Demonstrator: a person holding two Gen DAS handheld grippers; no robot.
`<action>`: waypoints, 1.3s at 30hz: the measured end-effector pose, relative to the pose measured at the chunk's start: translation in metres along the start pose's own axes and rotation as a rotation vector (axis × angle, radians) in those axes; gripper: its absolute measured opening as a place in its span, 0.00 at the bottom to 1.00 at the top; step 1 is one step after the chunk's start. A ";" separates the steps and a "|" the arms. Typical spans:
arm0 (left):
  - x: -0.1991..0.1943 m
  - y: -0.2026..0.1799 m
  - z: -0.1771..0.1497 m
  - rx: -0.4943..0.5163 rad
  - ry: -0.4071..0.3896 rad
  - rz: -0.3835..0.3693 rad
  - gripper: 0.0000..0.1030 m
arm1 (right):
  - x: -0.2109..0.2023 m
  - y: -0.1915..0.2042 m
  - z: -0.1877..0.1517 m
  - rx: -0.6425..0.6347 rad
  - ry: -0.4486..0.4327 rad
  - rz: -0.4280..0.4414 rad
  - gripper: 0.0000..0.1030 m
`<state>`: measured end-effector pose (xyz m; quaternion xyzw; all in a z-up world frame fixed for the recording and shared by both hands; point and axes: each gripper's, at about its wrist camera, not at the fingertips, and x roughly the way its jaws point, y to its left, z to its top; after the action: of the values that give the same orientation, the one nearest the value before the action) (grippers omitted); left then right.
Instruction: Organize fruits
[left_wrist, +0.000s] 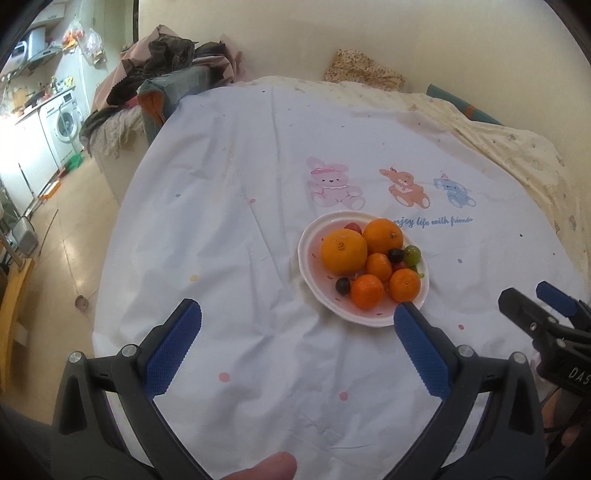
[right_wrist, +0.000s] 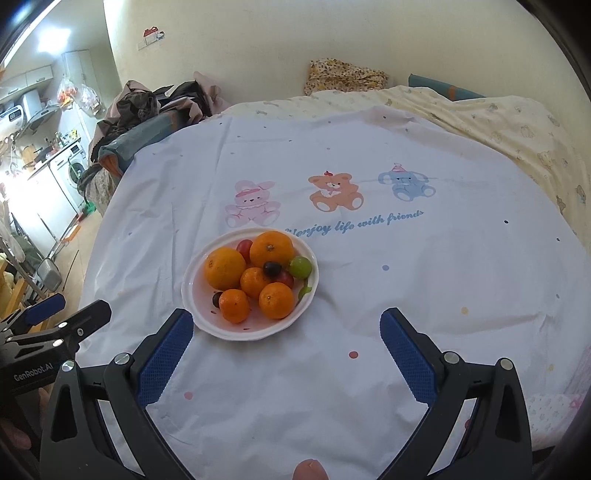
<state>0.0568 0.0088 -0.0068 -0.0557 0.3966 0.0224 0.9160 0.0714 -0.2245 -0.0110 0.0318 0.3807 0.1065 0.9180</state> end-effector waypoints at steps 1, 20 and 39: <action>0.000 0.000 0.000 -0.001 0.000 0.000 1.00 | 0.000 0.000 0.000 -0.001 0.000 0.000 1.00; -0.007 -0.001 0.002 0.005 -0.023 -0.003 1.00 | 0.004 -0.001 -0.002 -0.012 0.002 -0.008 1.00; -0.007 0.000 0.002 0.003 -0.025 -0.003 1.00 | 0.006 -0.001 -0.004 -0.019 0.002 -0.012 1.00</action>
<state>0.0535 0.0090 0.0002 -0.0547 0.3852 0.0214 0.9210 0.0730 -0.2245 -0.0180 0.0207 0.3808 0.1047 0.9185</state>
